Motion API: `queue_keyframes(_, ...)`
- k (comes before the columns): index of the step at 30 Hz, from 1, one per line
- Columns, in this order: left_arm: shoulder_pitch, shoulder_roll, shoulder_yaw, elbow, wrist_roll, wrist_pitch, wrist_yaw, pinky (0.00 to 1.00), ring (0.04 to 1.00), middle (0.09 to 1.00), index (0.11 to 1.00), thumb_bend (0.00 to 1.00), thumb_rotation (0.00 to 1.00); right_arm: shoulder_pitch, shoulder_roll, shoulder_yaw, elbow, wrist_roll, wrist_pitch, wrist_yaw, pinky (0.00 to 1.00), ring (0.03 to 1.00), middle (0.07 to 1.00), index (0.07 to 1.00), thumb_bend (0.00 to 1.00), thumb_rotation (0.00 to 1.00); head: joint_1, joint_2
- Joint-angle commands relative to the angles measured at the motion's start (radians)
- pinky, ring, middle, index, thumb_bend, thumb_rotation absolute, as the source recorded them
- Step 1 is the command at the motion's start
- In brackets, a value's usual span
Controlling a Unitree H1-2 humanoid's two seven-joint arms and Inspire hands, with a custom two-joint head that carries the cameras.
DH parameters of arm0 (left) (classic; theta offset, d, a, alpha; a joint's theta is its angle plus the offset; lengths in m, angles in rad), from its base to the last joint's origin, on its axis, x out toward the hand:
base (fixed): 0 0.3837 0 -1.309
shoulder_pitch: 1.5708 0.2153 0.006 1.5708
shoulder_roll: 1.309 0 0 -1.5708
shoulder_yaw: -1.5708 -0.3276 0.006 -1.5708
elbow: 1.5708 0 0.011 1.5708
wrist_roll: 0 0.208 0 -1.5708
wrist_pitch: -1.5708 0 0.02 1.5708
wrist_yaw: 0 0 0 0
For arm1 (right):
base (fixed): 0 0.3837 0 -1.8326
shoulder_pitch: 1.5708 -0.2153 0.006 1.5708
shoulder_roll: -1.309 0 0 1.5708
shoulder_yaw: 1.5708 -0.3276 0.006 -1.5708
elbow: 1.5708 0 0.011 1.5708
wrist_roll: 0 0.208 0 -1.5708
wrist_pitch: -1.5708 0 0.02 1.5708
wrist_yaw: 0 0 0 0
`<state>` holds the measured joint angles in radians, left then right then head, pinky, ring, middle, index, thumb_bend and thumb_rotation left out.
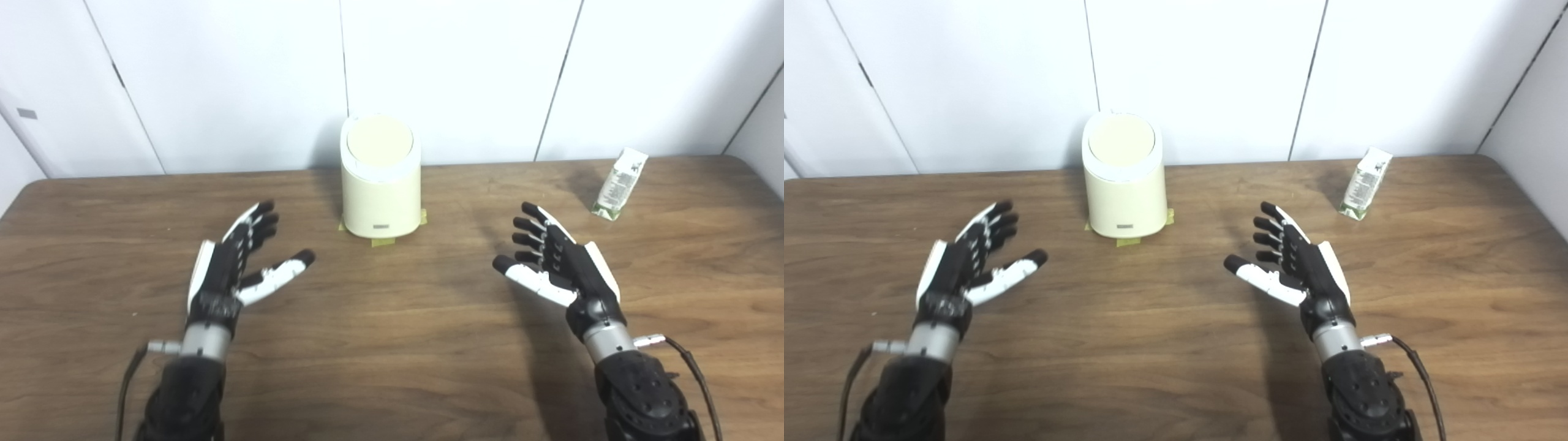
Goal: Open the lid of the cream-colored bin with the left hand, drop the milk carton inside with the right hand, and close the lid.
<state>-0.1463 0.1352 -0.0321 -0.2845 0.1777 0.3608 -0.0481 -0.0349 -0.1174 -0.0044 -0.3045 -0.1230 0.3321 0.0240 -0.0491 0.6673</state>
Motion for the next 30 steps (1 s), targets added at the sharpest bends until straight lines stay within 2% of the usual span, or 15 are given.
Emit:
queue_keyframes(1,-0.073,0.017,-0.008,-0.039,0.03,0.03,-0.01,0.92,0.853,0.872,0.897,0.89,0.26,-0.037,0.002,0.0,-0.006,-0.01,-0.054,-0.014,0.76,0.83,0.856,0.886,0.71,0.43,-0.003,-0.003)
queue_keyframes(3,-0.119,0.028,-0.021,-0.041,0.047,0.07,-0.021,0.87,0.848,0.873,0.899,0.88,0.26,-0.039,0.005,0.001,0.003,-0.014,-0.06,-0.016,0.8,0.831,0.854,0.887,0.72,0.45,-0.005,-0.013)
queue_keyframes(5,-0.166,0.037,-0.03,-0.03,0.061,0.097,-0.034,0.83,0.85,0.883,0.9,0.88,0.26,-0.04,0.009,0.0,0.012,-0.004,-0.069,-0.014,0.77,0.829,0.857,0.889,0.72,0.45,-0.005,-0.021)
queue_keyframes(9,-0.257,0.048,-0.032,0.016,0.082,0.108,-0.062,0.81,0.87,0.897,0.905,0.88,0.27,-0.04,0.013,0.002,0.033,0.009,-0.084,-0.007,0.78,0.854,0.876,0.901,0.7,0.44,0.002,-0.031)
queue_keyframes(11,-0.306,0.051,-0.027,0.05,0.08,0.108,-0.072,0.78,0.877,0.909,0.909,0.86,0.27,-0.039,0.016,0.003,0.033,0.015,-0.076,-0.003,0.73,0.853,0.885,0.919,0.69,0.45,0.006,-0.036)
queue_keyframes(17,-0.441,0.077,-0.03,0.156,0.107,0.108,-0.087,0.81,0.889,0.912,0.905,0.81,0.3,-0.036,0.03,0.006,0.022,0.028,-0.052,0.002,0.68,0.847,0.902,0.953,0.67,0.47,0.0,-0.04)
queue_keyframes(22,-0.553,0.093,-0.035,0.248,0.12,0.107,-0.101,0.79,0.888,0.913,0.913,0.82,0.29,-0.037,0.031,0.018,0.011,0.013,-0.034,0.003,0.67,0.846,0.904,0.957,0.67,0.5,-0.005,-0.041)
queue_keyframes(27,-0.65,0.098,-0.046,0.321,0.145,0.109,-0.143,0.8,0.891,0.917,0.918,0.84,0.22,-0.037,0.031,0.019,0.011,0.012,-0.037,-0.001,0.68,0.853,0.905,0.959,0.66,0.5,-0.002,-0.045)
queue_keyframes(30,-0.711,0.102,-0.067,0.377,0.189,0.109,-0.193,0.8,0.896,0.923,0.922,0.83,0.19,-0.036,0.029,0.02,0.01,0.011,-0.036,0.001,0.68,0.855,0.907,0.963,0.65,0.5,0.001,-0.047)
